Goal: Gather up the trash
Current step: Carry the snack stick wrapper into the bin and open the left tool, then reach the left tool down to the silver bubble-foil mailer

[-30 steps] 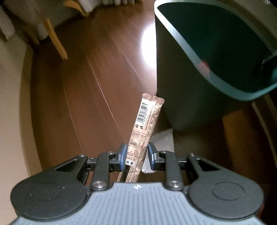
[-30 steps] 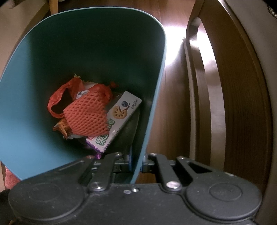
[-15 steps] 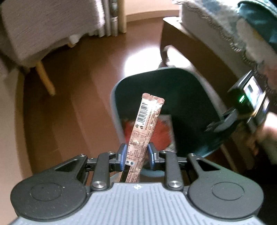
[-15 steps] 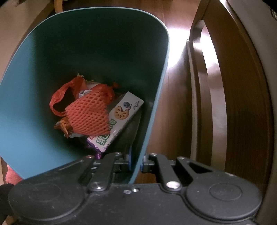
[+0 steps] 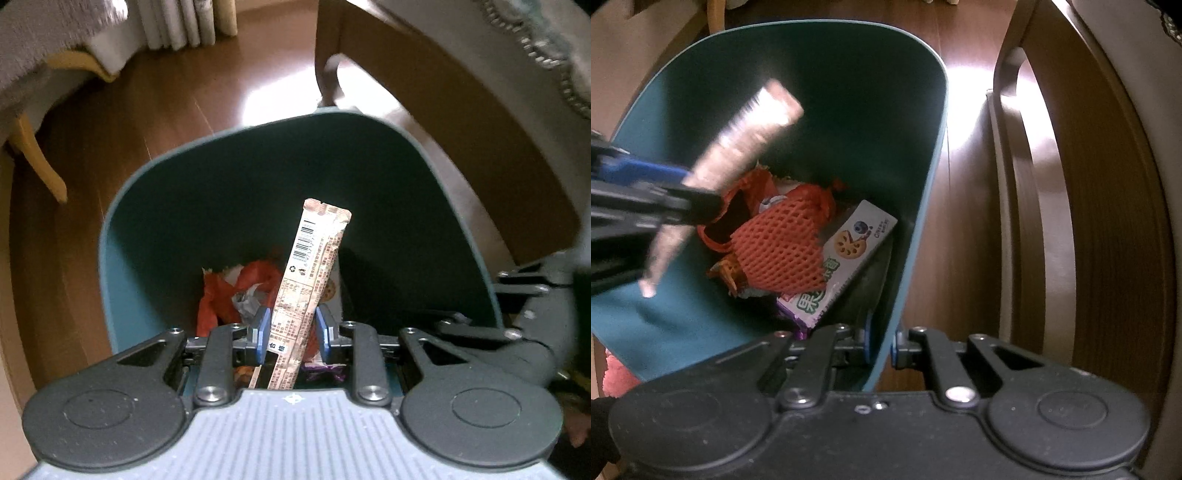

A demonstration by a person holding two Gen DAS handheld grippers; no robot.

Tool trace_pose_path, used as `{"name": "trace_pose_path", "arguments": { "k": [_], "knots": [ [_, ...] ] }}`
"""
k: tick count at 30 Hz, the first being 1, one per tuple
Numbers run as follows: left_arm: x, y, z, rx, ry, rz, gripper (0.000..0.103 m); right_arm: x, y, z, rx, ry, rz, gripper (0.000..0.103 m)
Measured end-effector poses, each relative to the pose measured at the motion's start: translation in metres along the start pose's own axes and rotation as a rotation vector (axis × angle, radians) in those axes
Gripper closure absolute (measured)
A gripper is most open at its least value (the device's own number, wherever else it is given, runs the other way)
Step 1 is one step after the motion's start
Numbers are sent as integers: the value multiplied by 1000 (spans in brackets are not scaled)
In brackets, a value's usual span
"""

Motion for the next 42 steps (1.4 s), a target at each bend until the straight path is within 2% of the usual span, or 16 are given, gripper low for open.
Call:
{"name": "trace_pose_path", "arguments": {
  "k": [7, 19, 21, 22, 23, 25, 34, 42],
  "knots": [
    [1, -7, 28, 47, 21, -27, 77, -1, 1, 0, -4, 15, 4, 93],
    [-5, -10, 28, 10, 5, -41, 75, -1, -1, 3, -2, 33, -1, 92],
    [-6, -8, 23, -7, -1, -37, 74, -1, -1, 3, -1, 35, -1, 92],
    [-7, -7, 20, -13, -3, -36, 69, -1, -1, 3, -1, 36, 0, 92],
    [-7, -7, 17, -23, -7, -38, 55, -1, -1, 3, 0, 37, 0, 92],
    [-7, -4, 9, -56, -3, -39, 37, -1, -1, 4, 3, 38, 0, 92],
    [11, -5, -39, -129, -13, -70, 36, -4, 1, 7, 16, 52, 7, 91],
    [61, -25, -93, -185, 32, -172, 36, -7, 2, 11, 39, 83, 27, 91]
  ]
}}
Point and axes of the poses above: each gripper's, at about its wrist camera, not at the fingertips, and z roughly the way its jaws point, x to its left, y to its top, the point moved 9 cm from there along z, roughly the way its jaws point, and after that the axes turned 7 degrees about -x, right-handed, at the moved point
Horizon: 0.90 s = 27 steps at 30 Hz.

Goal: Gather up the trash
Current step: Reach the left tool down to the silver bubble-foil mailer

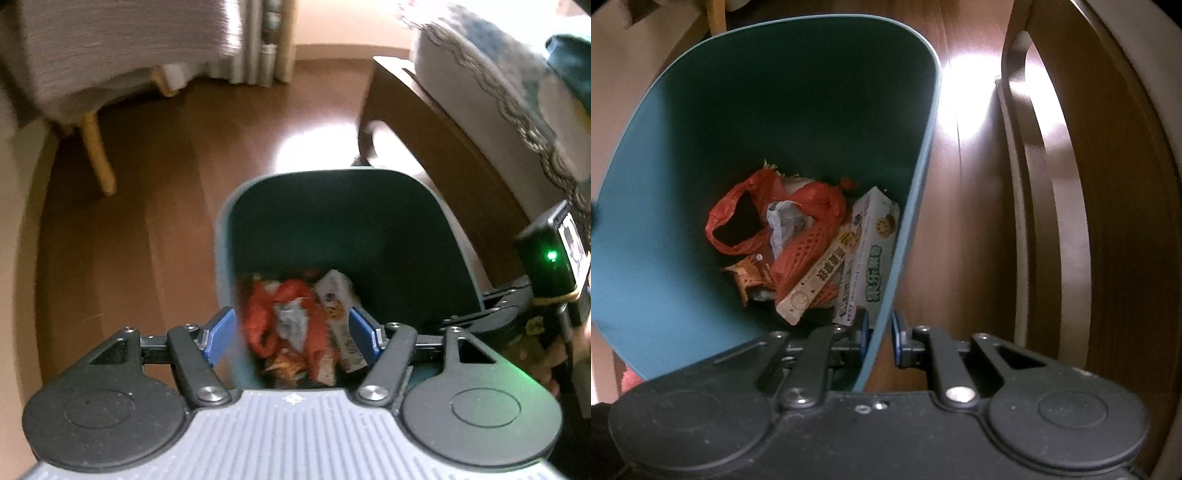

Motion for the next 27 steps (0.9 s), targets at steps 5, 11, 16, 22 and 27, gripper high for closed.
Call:
{"name": "trace_pose_path", "arguments": {
  "k": [5, 11, 16, 22, 27],
  "knots": [
    [42, -13, -20, -20, 84, -46, 29, 2, 0, 0, 7, 8, -1, 90],
    [89, -41, -8, 9, 131, -125, 25, 2, -1, 0, 13, 21, 2, 89],
    [116, -72, 40, 74, 152, -167, 25, 3, -1, 4, 30, 27, -5, 89],
    [125, -110, 98, 128, 146, -190, 25, 2, 1, 0, 27, 35, -6, 89],
    [120, -144, 142, 179, 101, -174, 25, 5, 4, -15, 9, 23, -19, 86]
  ]
}}
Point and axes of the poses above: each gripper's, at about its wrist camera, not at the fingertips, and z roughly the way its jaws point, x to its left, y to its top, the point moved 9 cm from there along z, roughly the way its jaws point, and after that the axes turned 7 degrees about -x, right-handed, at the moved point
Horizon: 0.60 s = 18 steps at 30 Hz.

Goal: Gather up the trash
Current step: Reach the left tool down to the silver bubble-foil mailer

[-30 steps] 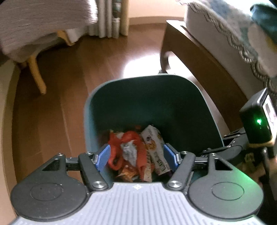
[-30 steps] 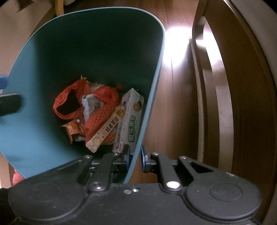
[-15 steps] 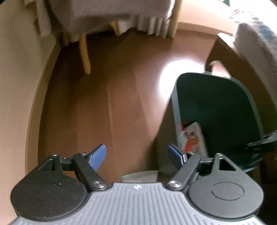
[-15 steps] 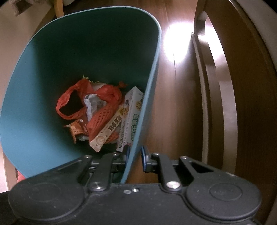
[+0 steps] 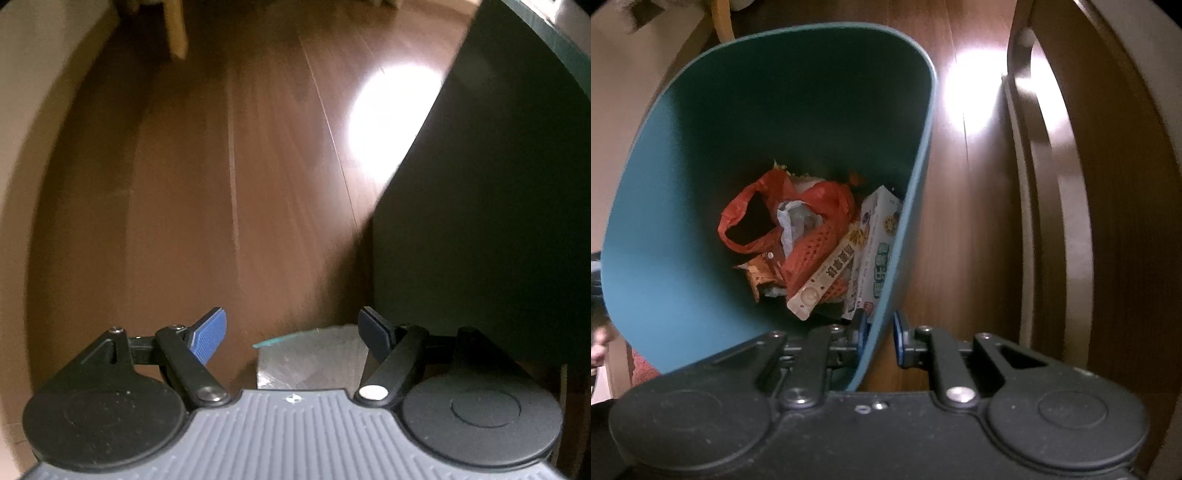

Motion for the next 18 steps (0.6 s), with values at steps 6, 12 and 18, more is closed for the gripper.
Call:
{"name": "trace_pose_path", "arguments": {
  "k": [6, 12, 18],
  "knots": [
    [-1, -42, 61, 127, -11, 36, 25, 2, -4, 10, 34, 14, 1, 80],
    [5, -74, 102, 208, 0, -8, 25, 6, -10, 24, 69, 44, -30, 70],
    [-7, -83, 109, 163, 26, 44, 24, 9, -10, 25, 60, 48, -59, 67]
  ]
}}
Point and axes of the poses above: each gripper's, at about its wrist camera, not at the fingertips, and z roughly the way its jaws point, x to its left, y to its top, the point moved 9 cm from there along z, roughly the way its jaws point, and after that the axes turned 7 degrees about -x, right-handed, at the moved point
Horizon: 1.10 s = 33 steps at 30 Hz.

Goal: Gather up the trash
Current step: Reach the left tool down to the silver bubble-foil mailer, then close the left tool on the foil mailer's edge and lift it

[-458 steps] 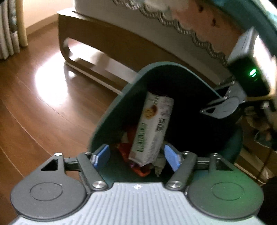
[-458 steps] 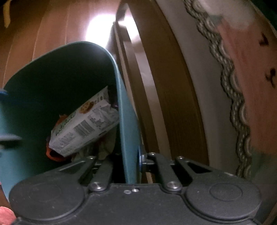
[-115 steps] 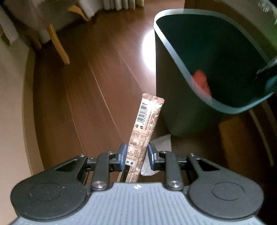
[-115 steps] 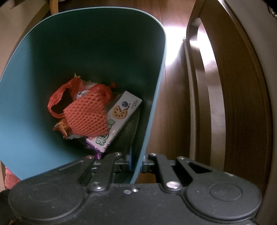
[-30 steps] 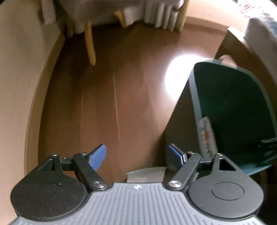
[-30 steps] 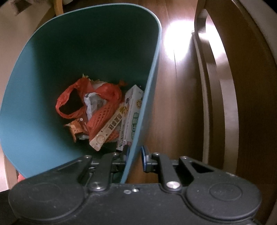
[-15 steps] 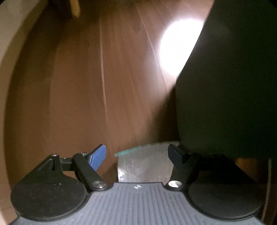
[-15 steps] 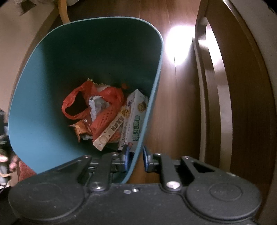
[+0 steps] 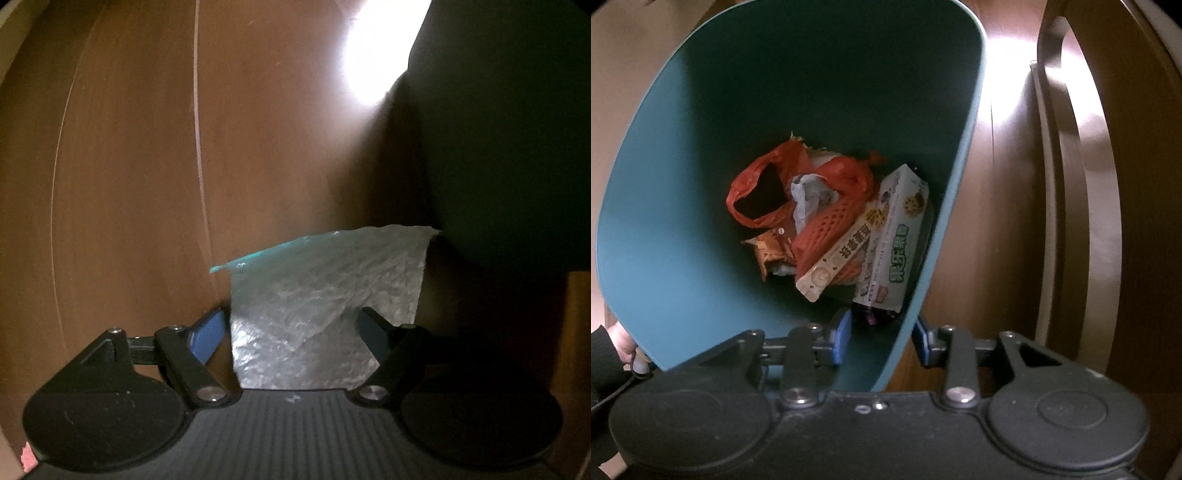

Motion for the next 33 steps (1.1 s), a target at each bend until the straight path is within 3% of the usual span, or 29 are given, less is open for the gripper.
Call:
{"name": "trace_pose_path", "arguments": {
  "k": [3, 6, 8, 9, 11, 16, 21, 25, 27, 28, 29, 30, 31, 33],
  "knots": [
    [-6, -3, 0, -18, 8, -10, 24, -1, -1, -1, -5, -1, 4, 67],
    [-9, -10, -3, -44, 15, -6, 31, 0, -1, -3, -9, -7, 1, 67],
    [-11, -11, -3, -60, 11, -7, 49, 0, 0, -2, -11, -12, 2, 67],
    [-12, -10, -5, -64, 14, -10, 54, 0, 0, -2, -13, -13, 3, 67],
    [-14, -10, -8, -61, -5, -26, 99, 0, 0, -3, -18, -16, 10, 67],
    [-9, 0, -24, -72, 12, -37, 103, 2, 0, -6, -28, -36, 2, 67],
    [3, 16, -48, -125, -17, -71, 103, 1, 1, -9, -36, -32, 8, 67],
    [4, 13, -52, -61, -153, -76, 100, 0, 2, -10, -38, -27, 10, 67],
    [2, 12, -54, -62, -162, -30, 87, 0, 2, -10, -37, -26, 5, 67],
    [2, 11, -54, -55, -179, -11, 67, 1, 2, -10, -36, -27, 1, 67],
    [3, 10, -52, -53, -189, 3, 40, 1, 2, -9, -36, -27, -2, 67],
    [4, 11, -51, -59, -184, 21, 30, 1, 2, -10, -36, -26, -2, 67],
    [3, 12, -51, -77, -167, 55, 25, 1, 2, -9, -36, -26, -2, 67],
    [-3, 13, -46, -80, -159, 115, 25, 1, 2, -8, -34, -23, 2, 67]
  ]
}}
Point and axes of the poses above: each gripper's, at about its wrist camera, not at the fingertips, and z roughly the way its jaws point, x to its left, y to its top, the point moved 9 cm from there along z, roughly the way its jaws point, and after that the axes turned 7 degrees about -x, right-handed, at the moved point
